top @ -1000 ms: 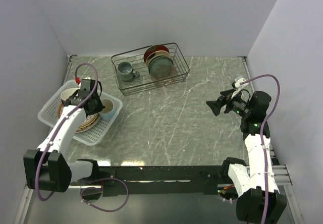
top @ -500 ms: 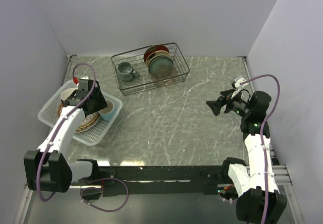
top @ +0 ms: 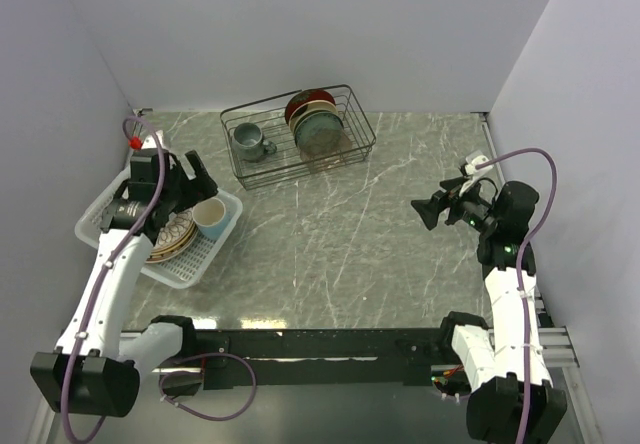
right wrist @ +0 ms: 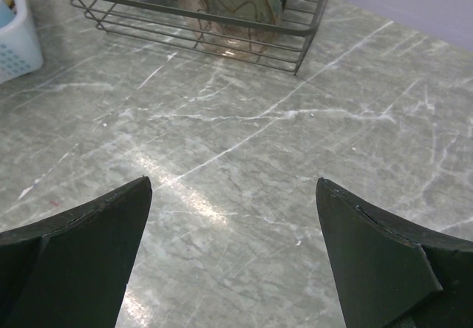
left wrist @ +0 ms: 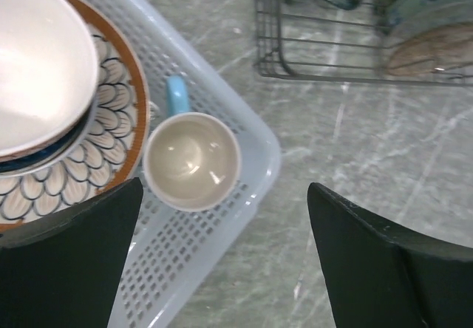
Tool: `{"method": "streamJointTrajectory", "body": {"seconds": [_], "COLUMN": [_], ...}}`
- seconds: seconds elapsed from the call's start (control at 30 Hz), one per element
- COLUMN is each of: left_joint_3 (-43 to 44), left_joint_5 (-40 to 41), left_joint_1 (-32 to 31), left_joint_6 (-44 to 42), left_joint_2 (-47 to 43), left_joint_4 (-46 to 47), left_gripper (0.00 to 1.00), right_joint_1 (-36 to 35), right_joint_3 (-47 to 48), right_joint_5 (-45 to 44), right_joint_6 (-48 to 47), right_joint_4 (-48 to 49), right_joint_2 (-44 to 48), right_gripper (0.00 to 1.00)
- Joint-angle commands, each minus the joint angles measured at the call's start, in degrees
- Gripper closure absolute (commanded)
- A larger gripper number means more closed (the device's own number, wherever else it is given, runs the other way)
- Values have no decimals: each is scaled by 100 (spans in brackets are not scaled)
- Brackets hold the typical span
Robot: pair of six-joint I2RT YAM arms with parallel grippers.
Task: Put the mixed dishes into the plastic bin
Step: Place the cup in the plastic bin, then reset both arms
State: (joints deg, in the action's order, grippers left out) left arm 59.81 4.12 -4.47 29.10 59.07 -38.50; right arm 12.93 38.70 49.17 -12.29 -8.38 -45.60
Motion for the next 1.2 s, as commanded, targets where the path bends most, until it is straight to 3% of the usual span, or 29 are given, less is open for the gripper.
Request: {"method": "streamJointTrajectory", "body": {"seconds": [0.0,0.2,0.47,0.93,1.17], "left_joint_3": [277,224,311,584,505], "left_joint_5": [-763,-1474,-1853,-1933,-1766], "left_joint_1": [25,25,25,25,25], "left_joint_6": [-98,60,69,175,87], "left_joint_2": [-334,-1072,-2021,-2277,-2374], "left_joint_4": [79,229,238,405,440], "left_gripper": [1,1,1,1,1], "right_joint_1": [148,543,597,614,623], "right_joint_3": [366,428,867,2361,2897], "right_joint_5": [-162,-162,-942,-2849,-3176], "right_joint_6": [-194,-1,122,1377,1528], "right_joint_4": [-14,30,-708,-2219,-2704], "right_joint_2": [201,315,437,763,939], "right_gripper": [0,0,0,0,0]}}
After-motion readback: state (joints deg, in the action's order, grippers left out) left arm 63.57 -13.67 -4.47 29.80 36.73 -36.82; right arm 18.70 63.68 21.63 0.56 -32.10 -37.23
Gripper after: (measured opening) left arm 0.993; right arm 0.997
